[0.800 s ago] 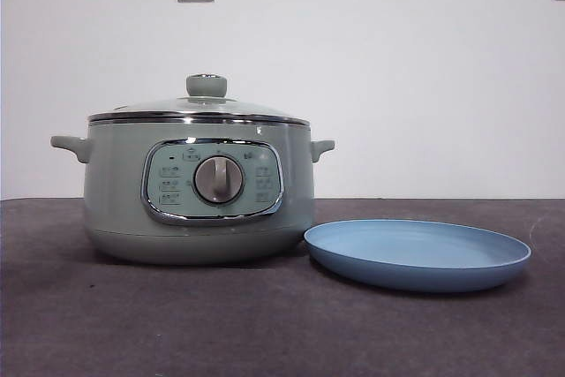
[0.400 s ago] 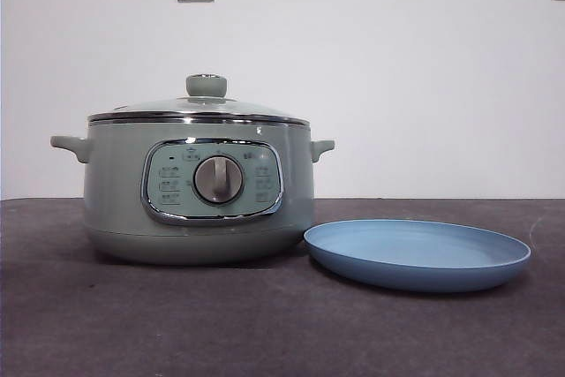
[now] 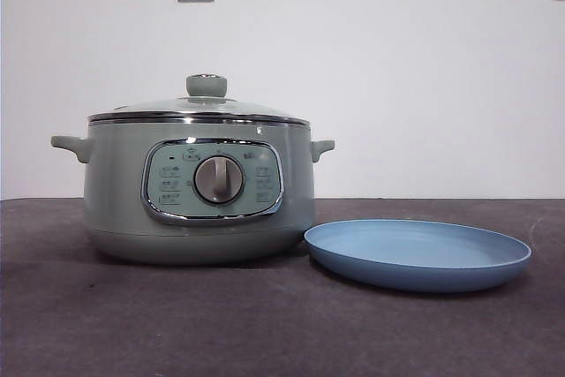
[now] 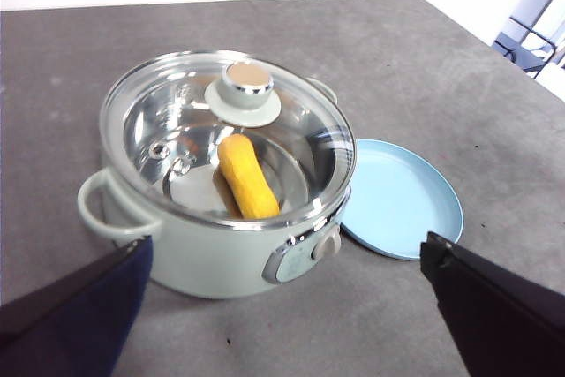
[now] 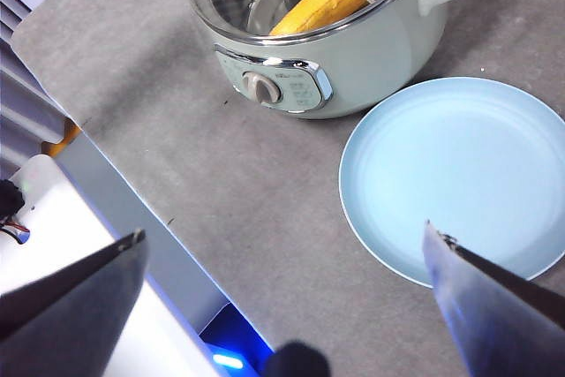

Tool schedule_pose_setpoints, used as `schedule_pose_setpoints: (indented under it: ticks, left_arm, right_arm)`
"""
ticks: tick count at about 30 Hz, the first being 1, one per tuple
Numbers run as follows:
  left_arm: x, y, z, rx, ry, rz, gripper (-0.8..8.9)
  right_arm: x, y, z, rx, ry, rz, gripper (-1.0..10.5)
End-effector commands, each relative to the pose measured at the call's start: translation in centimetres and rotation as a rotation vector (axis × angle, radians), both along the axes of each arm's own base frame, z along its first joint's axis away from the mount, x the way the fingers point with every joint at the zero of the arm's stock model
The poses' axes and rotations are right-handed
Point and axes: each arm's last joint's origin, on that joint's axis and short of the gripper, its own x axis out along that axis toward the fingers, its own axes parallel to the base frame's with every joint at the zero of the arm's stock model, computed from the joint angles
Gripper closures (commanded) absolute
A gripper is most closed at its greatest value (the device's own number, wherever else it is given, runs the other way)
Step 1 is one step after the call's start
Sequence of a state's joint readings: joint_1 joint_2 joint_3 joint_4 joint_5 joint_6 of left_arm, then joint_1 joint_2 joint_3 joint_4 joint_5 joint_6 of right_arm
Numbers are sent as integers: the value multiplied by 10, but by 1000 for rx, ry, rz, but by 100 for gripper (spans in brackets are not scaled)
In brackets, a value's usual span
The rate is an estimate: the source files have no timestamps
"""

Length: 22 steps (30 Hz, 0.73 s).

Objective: Take the corn out from the steamer,put the corn on the plate,close the lid

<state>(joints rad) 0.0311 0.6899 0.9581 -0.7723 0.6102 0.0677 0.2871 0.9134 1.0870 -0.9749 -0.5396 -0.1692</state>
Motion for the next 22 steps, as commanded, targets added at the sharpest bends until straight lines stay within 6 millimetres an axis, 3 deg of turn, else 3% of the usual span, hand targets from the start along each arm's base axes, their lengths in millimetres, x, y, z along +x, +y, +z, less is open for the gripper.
schedule_pose_setpoints:
  ticks: [1,7,13,22]
  left_arm:
    - [13,-3,3,5,-11,-22,217]
    - [54,-14,18,11,-39,-79,217]
    - [104,-39,29,40,-69,-121,217]
    - [165,-81,11,86,-123,-140,217]
  right_arm:
    - [0,0,1,0,-6,4,285]
    - [0,0,1,0,-5,4,285]
    - [0,0,1,0,-5,4,285]
    - [1,0,1,-1,-4,4,285]
